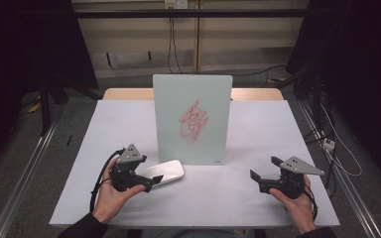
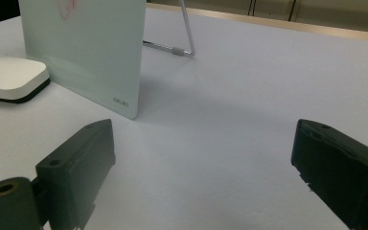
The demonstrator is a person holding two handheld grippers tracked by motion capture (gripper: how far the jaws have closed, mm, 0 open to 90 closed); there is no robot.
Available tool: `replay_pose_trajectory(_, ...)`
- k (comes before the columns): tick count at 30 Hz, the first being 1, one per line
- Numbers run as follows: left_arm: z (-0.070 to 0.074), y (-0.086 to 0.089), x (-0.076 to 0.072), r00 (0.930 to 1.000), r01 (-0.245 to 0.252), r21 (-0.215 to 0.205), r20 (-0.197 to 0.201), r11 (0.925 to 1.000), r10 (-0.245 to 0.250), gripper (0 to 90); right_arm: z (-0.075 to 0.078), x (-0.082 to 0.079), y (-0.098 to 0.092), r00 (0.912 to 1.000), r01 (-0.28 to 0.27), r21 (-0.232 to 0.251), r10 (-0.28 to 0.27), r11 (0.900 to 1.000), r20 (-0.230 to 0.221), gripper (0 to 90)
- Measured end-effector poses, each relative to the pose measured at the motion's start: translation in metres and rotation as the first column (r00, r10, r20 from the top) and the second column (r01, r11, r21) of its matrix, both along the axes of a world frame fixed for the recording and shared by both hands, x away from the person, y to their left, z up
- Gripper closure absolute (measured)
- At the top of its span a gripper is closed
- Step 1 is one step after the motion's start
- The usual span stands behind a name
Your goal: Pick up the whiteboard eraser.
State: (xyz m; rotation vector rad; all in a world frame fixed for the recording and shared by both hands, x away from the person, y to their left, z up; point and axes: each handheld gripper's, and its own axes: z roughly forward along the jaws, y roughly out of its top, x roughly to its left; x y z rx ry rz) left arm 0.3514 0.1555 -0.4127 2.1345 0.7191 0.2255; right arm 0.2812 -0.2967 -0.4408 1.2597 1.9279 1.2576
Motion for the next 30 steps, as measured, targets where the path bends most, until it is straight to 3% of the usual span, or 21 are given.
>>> replay_pose_trajectory(7, 0.0, -0.014, 0.017, 0.9989, 0.03, 0.08, -0.039, 0.9964, -0.027, 12.1, -0.001, 0.001, 0.002, 0.9999, -0.011, 0.002, 0.011, 1.0, -0.003, 7.7)
replay_pose_trajectory(10, -0.003, -0.02, 0.019, 0.9978, 0.045, 0.121, -0.054, 0.9916, -0.039, 14.5, 0.0, 0.001, 0.002, 0.9999, -0.011, 0.004, 0.011, 1.0, -0.005, 7.7)
replay_pose_trajectory(11, -0.005, -0.021, 0.02, 0.9965, 0.059, 0.106, -0.065, 0.9925, -0.053, 15.2, 0.0, 0.001, 0.001, 0.9999, -0.012, 0.004, 0.012, 1.0, -0.004, 7.7)
replay_pose_trajectory(22, -0.012, -0.031, 0.023, 0.9937, 0.085, 0.166, -0.086, 0.9824, -0.071, 23.5, -0.001, 0.001, 0.002, 0.9998, -0.02, 0.001, 0.02, 1.0, -0.003, 7.7)
replay_pose_trajectory(27, -0.017, -0.039, 0.022, 0.99, 0.118, 0.22, -0.102, 0.9684, -0.098, 24.4, -0.001, 0.001, 0.002, 0.9998, -0.019, -0.002, 0.019, 1.0, -0.008, 7.6)
replay_pose_trajectory(29, -0.019, -0.04, 0.021, 0.9904, 0.123, 0.258, -0.093, 0.9583, -0.102, 24.4, -0.001, 0.001, 0.002, 0.9997, -0.021, -0.001, 0.021, 1.0, -0.01, 7.7)
replay_pose_trajectory(30, -0.019, -0.041, 0.021, 0.9905, 0.118, 0.247, -0.097, 0.9619, -0.097, 24.4, -0.001, 0.001, 0.002, 0.9997, -0.024, -0.002, 0.024, 1.0, -0.009, 7.7)
